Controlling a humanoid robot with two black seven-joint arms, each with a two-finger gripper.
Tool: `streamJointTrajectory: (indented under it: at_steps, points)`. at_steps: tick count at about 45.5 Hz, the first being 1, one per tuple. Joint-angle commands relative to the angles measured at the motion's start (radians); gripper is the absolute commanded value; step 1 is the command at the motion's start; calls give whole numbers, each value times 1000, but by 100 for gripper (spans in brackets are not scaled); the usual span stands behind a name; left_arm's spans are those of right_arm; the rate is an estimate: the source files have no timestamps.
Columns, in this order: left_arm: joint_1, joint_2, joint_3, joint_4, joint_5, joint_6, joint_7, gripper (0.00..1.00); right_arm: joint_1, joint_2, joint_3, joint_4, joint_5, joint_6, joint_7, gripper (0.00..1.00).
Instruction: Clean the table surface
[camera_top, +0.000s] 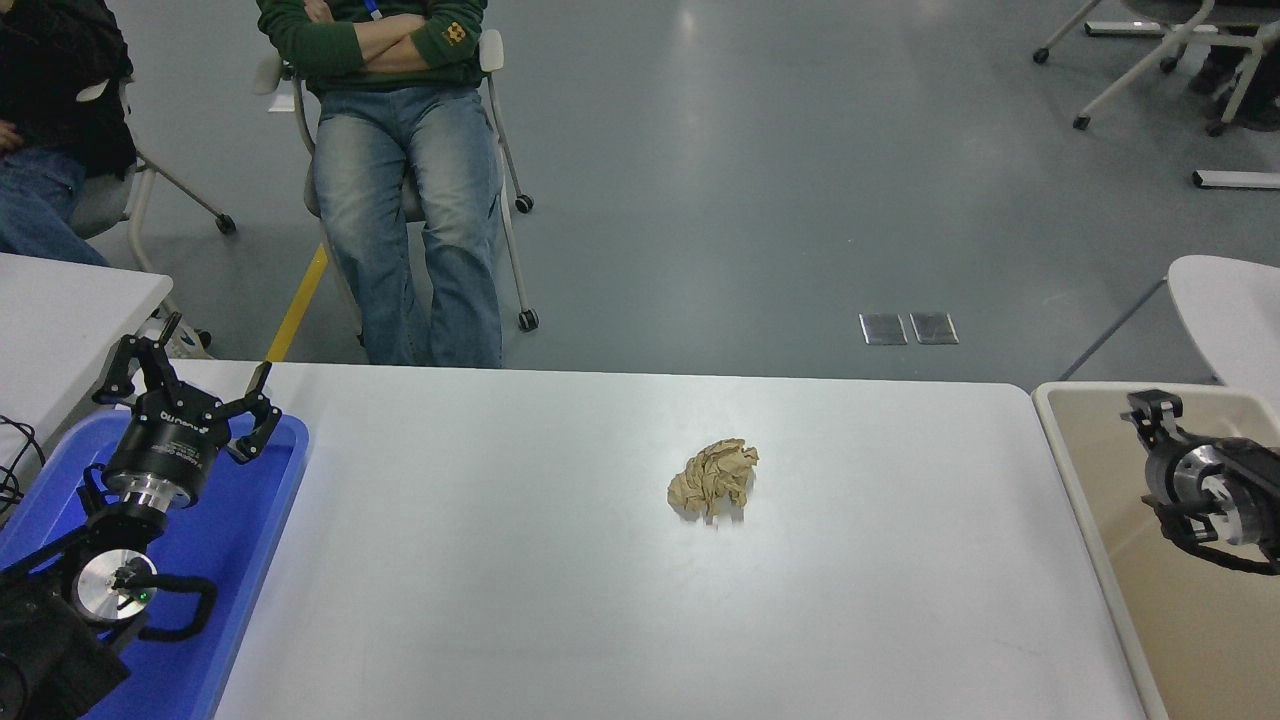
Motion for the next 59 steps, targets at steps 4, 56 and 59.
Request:
streamJointTrajectory:
  at_steps: [4,56,59]
  points:
    - [0,-1,-2,0,0,0,0,100,-27,-13,218,255,0,78,11,100]
    - [0,-1,-2,0,0,0,-1,100,-155,312,258,447,-113,153,316,100]
    - [0,-1,-2,0,0,0,-1,100,-156,317,265,444,-115,151,325,100]
